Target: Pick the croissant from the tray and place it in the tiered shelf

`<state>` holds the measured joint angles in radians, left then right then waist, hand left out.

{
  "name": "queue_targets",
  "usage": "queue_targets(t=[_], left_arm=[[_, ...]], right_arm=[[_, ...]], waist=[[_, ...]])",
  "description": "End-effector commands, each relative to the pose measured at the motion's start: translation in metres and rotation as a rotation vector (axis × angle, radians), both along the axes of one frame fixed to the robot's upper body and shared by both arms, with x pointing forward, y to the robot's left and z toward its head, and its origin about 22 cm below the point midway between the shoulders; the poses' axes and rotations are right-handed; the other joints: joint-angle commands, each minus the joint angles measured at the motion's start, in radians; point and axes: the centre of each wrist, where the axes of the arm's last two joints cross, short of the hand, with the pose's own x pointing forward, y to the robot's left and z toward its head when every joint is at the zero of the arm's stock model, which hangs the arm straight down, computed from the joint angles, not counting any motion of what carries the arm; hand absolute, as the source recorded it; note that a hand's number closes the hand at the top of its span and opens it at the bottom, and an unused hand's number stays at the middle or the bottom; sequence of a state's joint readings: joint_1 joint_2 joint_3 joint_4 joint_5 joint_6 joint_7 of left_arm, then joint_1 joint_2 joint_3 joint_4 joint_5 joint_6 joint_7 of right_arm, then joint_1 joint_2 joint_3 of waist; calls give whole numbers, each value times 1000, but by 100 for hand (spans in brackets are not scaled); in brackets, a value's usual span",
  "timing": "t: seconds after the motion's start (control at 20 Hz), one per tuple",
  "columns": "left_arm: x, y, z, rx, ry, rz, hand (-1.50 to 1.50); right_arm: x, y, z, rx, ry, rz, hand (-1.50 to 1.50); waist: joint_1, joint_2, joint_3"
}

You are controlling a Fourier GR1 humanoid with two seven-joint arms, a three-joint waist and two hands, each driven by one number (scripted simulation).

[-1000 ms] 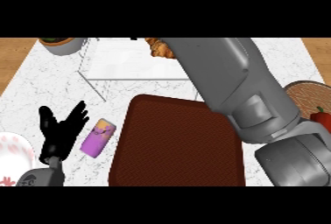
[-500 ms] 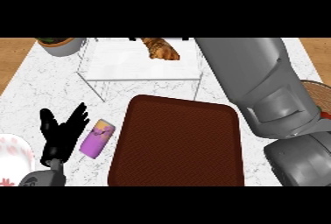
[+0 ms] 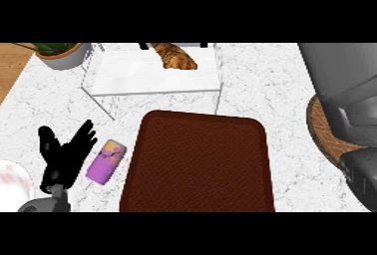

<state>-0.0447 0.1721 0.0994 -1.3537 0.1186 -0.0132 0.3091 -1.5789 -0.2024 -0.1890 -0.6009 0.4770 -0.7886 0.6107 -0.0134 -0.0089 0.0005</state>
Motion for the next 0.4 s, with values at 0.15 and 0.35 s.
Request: queue_targets(t=[0.15, 0.35], left_arm=[[-18, 7, -8, -7, 6, 17, 0], [-16, -3, 5, 11, -4, 9, 0]], right_arm=[[-17, -82, 7, 60, -13, -1, -150], [-36, -113, -6, 58, 3, 45, -150]], waist=[[-18, -8, 1], [-7, -3, 1]])
